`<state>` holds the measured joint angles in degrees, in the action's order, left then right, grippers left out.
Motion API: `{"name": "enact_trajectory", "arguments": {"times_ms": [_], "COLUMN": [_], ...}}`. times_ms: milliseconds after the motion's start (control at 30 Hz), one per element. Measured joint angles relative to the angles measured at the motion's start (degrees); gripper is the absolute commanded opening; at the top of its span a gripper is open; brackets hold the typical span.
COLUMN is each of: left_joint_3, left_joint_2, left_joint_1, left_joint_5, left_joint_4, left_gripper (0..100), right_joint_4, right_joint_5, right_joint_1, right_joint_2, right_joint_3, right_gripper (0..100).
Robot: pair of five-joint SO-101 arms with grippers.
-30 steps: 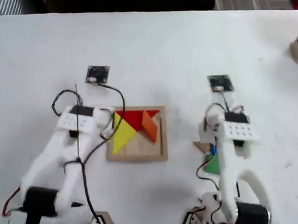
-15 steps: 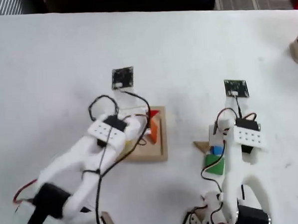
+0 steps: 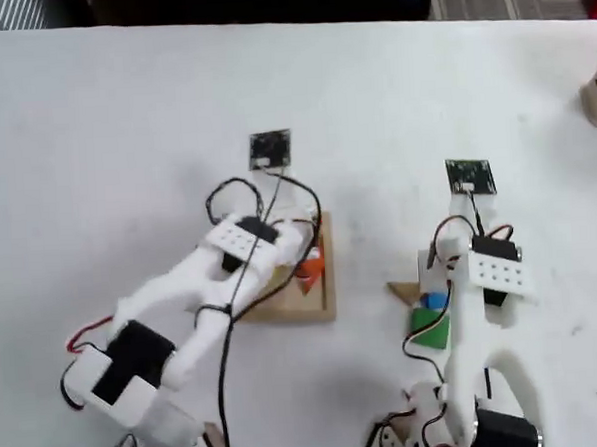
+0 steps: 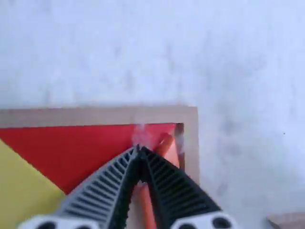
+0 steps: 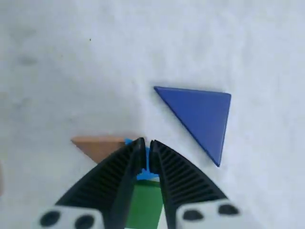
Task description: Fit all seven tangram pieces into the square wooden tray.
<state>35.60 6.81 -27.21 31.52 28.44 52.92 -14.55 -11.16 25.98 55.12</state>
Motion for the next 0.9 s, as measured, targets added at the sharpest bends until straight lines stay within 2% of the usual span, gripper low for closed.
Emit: {"name": "enact_trajectory", "arguments": {"times_ms": [467, 700, 900], "left_joint_3": [0.35, 11.78, 15.21], "left_joint_2": [-0.88, -15.47, -16.79], "left_joint_1": [-2.29, -10.02, -10.55], "left_joint_5": [-2.11, -5.54, -5.63], "left_joint_4": [0.18, -1.58, -4.66], "left_gripper": [2, 2, 2], "right_joint_4": [0.0, 0.0, -0.7], "right_joint_5": [0.0, 0.0, -0.09], "right_joint_1": [0.62, 0.62, 0.62], "right_joint_2": [0.0, 0.0, 0.0], "right_joint_3": [0.0, 0.35, 1.05], "right_gripper": [1.9, 1.9, 1.9]}}
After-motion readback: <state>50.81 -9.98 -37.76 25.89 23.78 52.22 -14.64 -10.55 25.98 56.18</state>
